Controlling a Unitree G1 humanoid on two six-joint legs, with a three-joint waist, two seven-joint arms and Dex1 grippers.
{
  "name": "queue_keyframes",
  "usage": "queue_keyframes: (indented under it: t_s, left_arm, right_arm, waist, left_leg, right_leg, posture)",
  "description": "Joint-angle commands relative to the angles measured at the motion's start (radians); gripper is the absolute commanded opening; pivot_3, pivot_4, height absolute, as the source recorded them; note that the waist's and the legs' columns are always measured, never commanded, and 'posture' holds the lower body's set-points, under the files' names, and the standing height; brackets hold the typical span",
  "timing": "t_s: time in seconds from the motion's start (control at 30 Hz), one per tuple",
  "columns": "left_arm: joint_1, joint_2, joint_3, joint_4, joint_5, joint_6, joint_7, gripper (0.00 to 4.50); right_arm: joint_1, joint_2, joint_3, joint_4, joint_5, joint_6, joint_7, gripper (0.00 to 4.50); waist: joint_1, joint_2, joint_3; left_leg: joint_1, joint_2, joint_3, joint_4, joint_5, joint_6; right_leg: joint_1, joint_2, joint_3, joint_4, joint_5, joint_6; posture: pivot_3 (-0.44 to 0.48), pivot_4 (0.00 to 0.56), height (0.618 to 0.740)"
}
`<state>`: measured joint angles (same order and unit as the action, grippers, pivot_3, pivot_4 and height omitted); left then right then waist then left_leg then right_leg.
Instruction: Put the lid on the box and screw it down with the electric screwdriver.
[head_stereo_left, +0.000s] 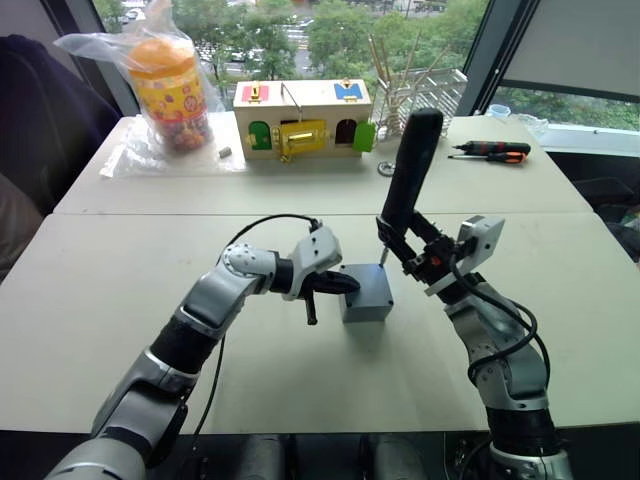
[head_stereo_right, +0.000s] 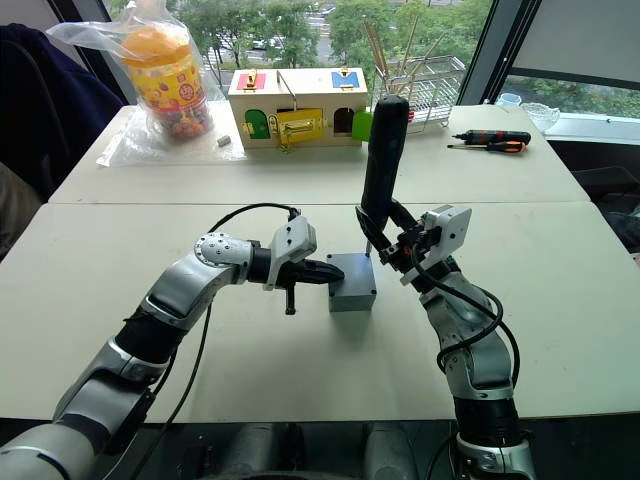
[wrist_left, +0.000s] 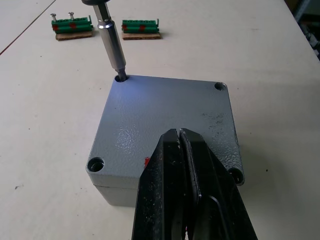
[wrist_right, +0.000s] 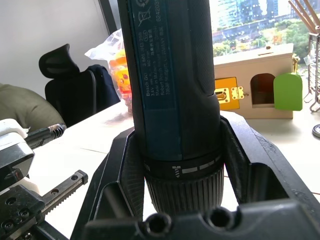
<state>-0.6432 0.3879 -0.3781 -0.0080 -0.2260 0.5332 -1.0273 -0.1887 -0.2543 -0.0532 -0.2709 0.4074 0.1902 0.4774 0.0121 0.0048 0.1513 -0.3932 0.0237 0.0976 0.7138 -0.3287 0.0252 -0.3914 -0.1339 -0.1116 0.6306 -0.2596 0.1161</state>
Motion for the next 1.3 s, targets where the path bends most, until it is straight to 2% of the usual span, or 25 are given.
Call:
queue_keyframes:
  t_s: [0.03, 0.3, 0.47, 0.57, 0.77, 0.83, 0.9, 0.97, 1.03, 1.13, 1.3]
  left_arm:
    - [-0.004, -0.004, -0.006, -0.004, 0.010, -0.009, -0.002, 0.00]
    - [0.003, -0.006, -0.012, 0.005, 0.013, -0.018, -0.005, 0.00]
    - [0.004, -0.008, -0.015, 0.026, 0.016, -0.036, -0.013, 0.00]
    - [0.004, -0.009, -0.010, 0.036, 0.018, -0.044, -0.012, 0.00]
    - [-0.004, -0.014, 0.025, 0.041, -0.006, -0.039, -0.002, 0.00]
    - [-0.021, -0.032, 0.068, 0.025, -0.042, -0.014, 0.015, 0.00]
    - [-0.040, -0.039, 0.105, -0.018, -0.082, 0.014, 0.015, 0.00]
    - [-0.047, -0.027, 0.102, -0.055, -0.086, 0.018, 0.002, 0.00]
    - [-0.043, -0.006, 0.084, -0.089, -0.079, 0.008, -0.021, 0.00]
    - [-0.041, 0.013, 0.056, -0.140, -0.079, 0.001, -0.049, 0.00]
    - [-0.029, 0.028, -0.017, -0.169, -0.023, -0.048, -0.066, 0.00]
  right_arm:
    - [0.054, -0.010, 0.036, 0.087, -0.035, 0.054, 0.003, 1.74]
    - [-0.015, -0.034, -0.003, 0.004, 0.000, 0.097, -0.023, 1.74]
    - [-0.183, -0.060, -0.088, -0.103, 0.119, 0.218, -0.087, 1.74]
    - [-0.281, -0.078, -0.170, -0.130, 0.229, 0.303, -0.133, 1.74]
    - [-0.437, -0.143, -0.306, -0.096, 0.378, 0.502, -0.288, 1.74]
    - [-0.471, -0.217, -0.330, -0.065, 0.393, 0.594, -0.306, 1.74]
    - [-0.489, -0.353, -0.362, -0.002, 0.427, 0.775, -0.310, 1.74]
    - [-0.481, -0.476, -0.362, 0.048, 0.412, 0.860, -0.277, 1.74]
    - [-0.462, -0.595, -0.328, 0.107, 0.356, 0.894, -0.232, 1.74]
    - [-0.397, -0.816, -0.203, 0.226, 0.270, 0.994, -0.121, 1.74]
    - [-0.341, -0.948, -0.112, 0.428, 0.279, 1.110, 0.103, 1.74]
  waist:
    - [0.000, 0.000, 0.000]
    - [0.000, 0.000, 0.000]
    - [0.000, 0.001, 0.001]
    - [0.001, 0.002, 0.002]
    - [0.000, 0.002, 0.002]
    - [0.000, 0.002, 0.002]
    - [0.000, 0.003, 0.003]
    - [0.004, 0.003, 0.005]
    - [0.002, 0.003, 0.005]
    - [0.002, 0.007, 0.007]
    - [-0.002, 0.006, 0.008]
  left_leg:
    - [0.000, 0.000, 0.000, 0.000, 0.000, 0.000]
    - [0.000, 0.000, 0.000, 0.000, 0.000, 0.001]
    - [-0.002, 0.000, 0.000, 0.000, 0.000, 0.001]
    - [-0.013, 0.000, 0.000, 0.002, 0.000, 0.001]
    - [-0.016, 0.000, 0.001, 0.003, 0.000, 0.001]
    - [-0.016, 0.000, 0.001, 0.003, 0.000, 0.001]
    - [-0.016, 0.000, 0.002, 0.003, 0.000, 0.001]
    - [-0.017, 0.000, 0.002, 0.003, 0.000, 0.001]
    - [-0.019, 0.000, 0.002, 0.002, -0.001, 0.002]
    - [-0.019, -0.001, 0.004, 0.000, -0.001, 0.003]
    - [-0.018, 0.000, 0.005, 0.002, -0.001, 0.003]
  right_leg:
    - [0.000, 0.000, 0.000, 0.000, 0.000, 0.000]
    - [0.000, 0.000, 0.000, 0.000, 0.000, 0.000]
    - [-0.003, -0.001, 0.000, 0.000, 0.000, 0.000]
    - [-0.012, -0.001, 0.000, 0.002, 0.000, 0.000]
    - [-0.016, -0.001, 0.000, 0.002, 0.000, 0.000]
    - [-0.016, -0.001, 0.000, 0.002, 0.000, 0.000]
    - [-0.016, -0.001, 0.000, 0.002, 0.000, 0.000]
    - [-0.017, -0.001, 0.000, 0.002, 0.000, 0.000]
    - [-0.018, -0.001, 0.000, 0.002, 0.000, 0.000]
    - [-0.018, -0.002, 0.000, 0.001, 0.000, 0.000]
    - [-0.018, -0.001, 0.001, 0.000, 0.000, 0.000]
  posture:
    - [0.000, 0.150, 0.708]
    - [0.000, 0.150, 0.708]
    - [0.000, 0.150, 0.708]
    - [0.000, 0.150, 0.708]
    - [0.000, 0.150, 0.708]
    - [0.000, 0.150, 0.708]
    - [0.000, 0.150, 0.708]
    - [0.000, 0.150, 0.708]
    - [0.000, 0.150, 0.708]
    - [0.000, 0.150, 0.708]
    - [0.000, 0.150, 0.708]
